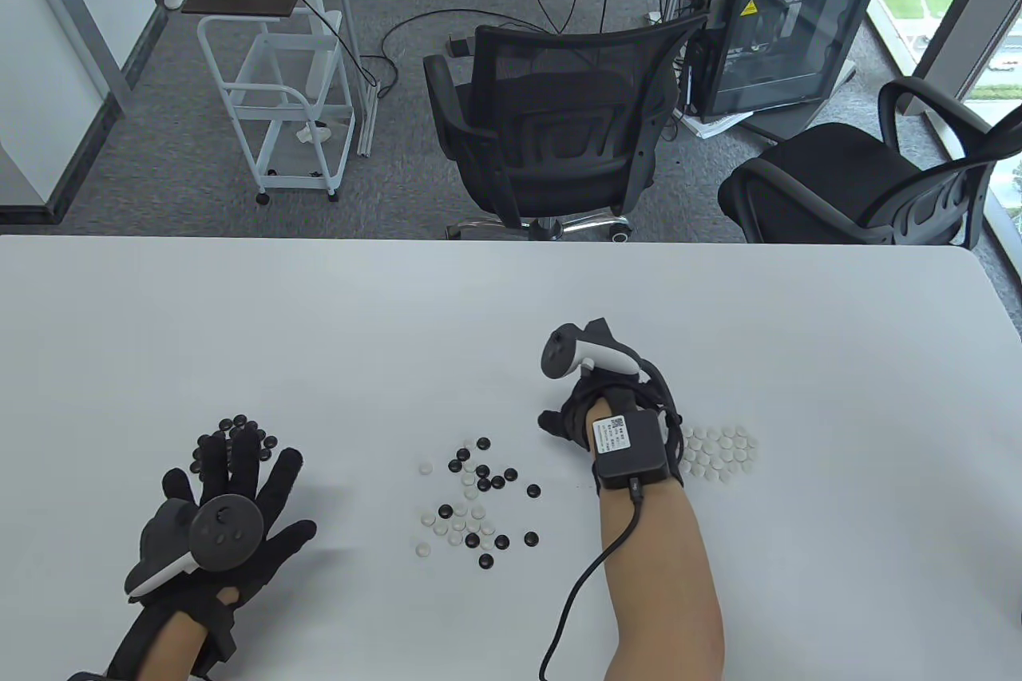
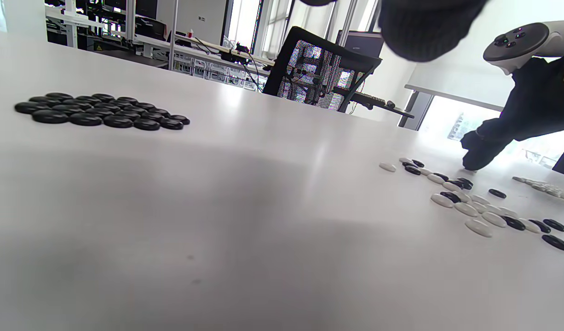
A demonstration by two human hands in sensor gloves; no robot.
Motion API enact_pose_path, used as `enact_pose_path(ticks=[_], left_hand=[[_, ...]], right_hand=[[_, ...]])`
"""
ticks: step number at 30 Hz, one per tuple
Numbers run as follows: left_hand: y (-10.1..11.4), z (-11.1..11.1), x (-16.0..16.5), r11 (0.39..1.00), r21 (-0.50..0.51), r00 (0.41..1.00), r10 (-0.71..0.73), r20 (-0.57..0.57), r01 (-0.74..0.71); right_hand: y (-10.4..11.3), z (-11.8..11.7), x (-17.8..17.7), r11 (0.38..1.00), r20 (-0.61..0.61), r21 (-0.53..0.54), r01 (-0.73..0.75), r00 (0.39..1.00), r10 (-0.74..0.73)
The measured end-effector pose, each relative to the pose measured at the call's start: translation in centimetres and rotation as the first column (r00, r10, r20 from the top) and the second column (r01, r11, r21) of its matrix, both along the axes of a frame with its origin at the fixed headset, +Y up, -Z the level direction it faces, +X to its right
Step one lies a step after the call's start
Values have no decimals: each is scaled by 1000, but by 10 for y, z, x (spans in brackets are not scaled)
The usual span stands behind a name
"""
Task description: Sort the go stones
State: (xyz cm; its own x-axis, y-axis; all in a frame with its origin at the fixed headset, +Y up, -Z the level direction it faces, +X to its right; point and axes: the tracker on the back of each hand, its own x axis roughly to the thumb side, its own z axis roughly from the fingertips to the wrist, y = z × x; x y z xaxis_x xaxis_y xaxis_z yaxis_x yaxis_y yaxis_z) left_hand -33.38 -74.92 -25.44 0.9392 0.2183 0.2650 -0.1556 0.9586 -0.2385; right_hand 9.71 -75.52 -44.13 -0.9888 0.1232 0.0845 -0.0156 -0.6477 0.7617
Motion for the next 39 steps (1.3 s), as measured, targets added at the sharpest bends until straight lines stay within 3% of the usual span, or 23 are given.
enact_pose_path(ticks=[9,23,27,31,39], left_hand=[[0,0,2,1000,-3,1000,-13,-2,13],[-1,0,4,1000,-9,1000,-23,-2,23],[-1,0,4,1000,-7,1000,-19,-1,19],[-1,0,5,1000,-8,1000,-20,-1,20],[1,1,4,999,21,999,-29,-26,29]], right_hand=[[-1,15,62,1000,125,4,-22,992,21],[2,17,73,997,145,-3,-79,986,78],[12,15,47,998,55,36,-61,997,59],[22,17,5,993,-77,68,95,993,-90],[24,38,-100,975,-375,20,222,906,-199]])
